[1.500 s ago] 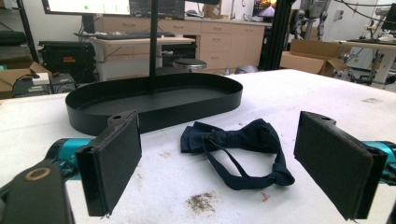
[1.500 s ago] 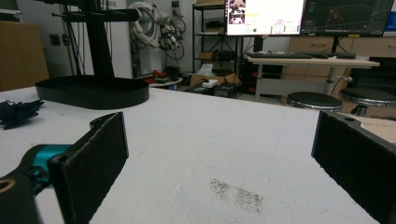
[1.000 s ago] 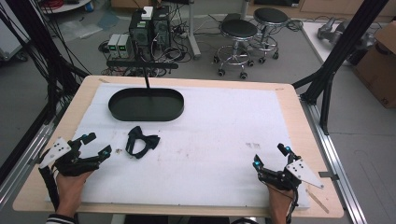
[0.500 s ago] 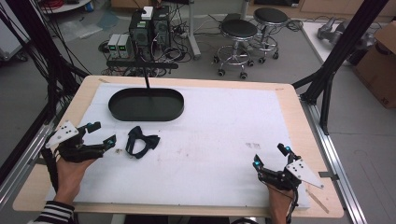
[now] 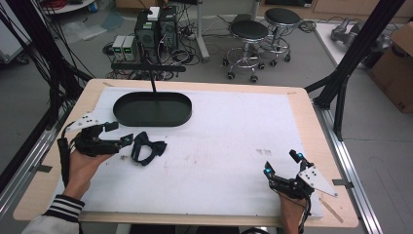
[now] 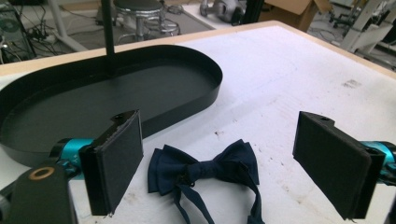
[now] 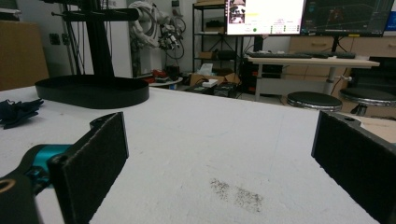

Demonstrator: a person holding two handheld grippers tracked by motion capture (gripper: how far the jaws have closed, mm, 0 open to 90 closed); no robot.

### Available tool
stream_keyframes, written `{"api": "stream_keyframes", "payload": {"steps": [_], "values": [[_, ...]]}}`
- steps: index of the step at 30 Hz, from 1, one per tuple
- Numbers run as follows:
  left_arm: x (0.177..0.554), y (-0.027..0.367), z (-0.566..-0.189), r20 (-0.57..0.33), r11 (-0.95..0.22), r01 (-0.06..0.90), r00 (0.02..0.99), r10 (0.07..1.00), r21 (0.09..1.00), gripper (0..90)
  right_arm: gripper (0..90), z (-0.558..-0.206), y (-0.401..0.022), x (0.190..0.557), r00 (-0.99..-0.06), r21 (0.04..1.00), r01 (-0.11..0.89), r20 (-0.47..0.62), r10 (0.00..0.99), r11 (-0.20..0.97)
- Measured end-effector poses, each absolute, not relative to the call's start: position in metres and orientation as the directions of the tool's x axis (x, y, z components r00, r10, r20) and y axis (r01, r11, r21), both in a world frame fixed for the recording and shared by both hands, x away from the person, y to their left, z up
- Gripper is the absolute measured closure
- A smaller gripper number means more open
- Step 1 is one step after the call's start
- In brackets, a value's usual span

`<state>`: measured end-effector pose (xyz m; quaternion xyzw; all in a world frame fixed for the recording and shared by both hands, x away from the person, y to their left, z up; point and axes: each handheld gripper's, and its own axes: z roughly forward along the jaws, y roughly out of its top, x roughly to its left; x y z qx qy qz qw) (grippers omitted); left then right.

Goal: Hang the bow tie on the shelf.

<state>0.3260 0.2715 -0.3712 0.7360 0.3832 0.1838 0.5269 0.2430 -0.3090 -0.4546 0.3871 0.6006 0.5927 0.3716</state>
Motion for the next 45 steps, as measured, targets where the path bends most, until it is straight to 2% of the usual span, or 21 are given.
{"api": "stream_keyframes", "payload": {"steps": [6, 24, 30, 32, 45], "values": [[0.338, 0.266, -0.378, -0.136, -0.212, 0.412, 0.668, 0.732, 0.886, 21.6, 2.7, -0.455, -0.309, 0.243, -0.424, 1.000, 0.025, 0.013, 0.905, -0.002], [0.367, 0.252, -0.395, -0.185, -0.294, 0.563, 0.643, 0.743, 0.773, 25.9, 2.7, -0.455, -0.309, 0.243, -0.426, 1.000, 0.026, 0.015, 0.905, -0.004], [0.372, 0.248, -0.401, -0.153, -0.341, 0.598, 0.623, 0.767, 0.726, 26.0, 2.7, -0.455, -0.309, 0.243, -0.425, 1.000, 0.030, 0.020, 0.905, -0.008], [0.374, 0.243, -0.401, -0.091, -0.407, 0.599, 0.629, 0.772, 0.689, 26.3, 2.7, -0.455, -0.309, 0.243, -0.425, 1.000, 0.029, 0.020, 0.905, -0.008], [0.382, 0.231, -0.412, -0.068, -0.465, 0.615, 0.646, 0.760, 0.637, 27.7, 2.7, -0.455, -0.309, 0.243, -0.425, 1.000, 0.030, 0.020, 0.905, -0.008]]}}
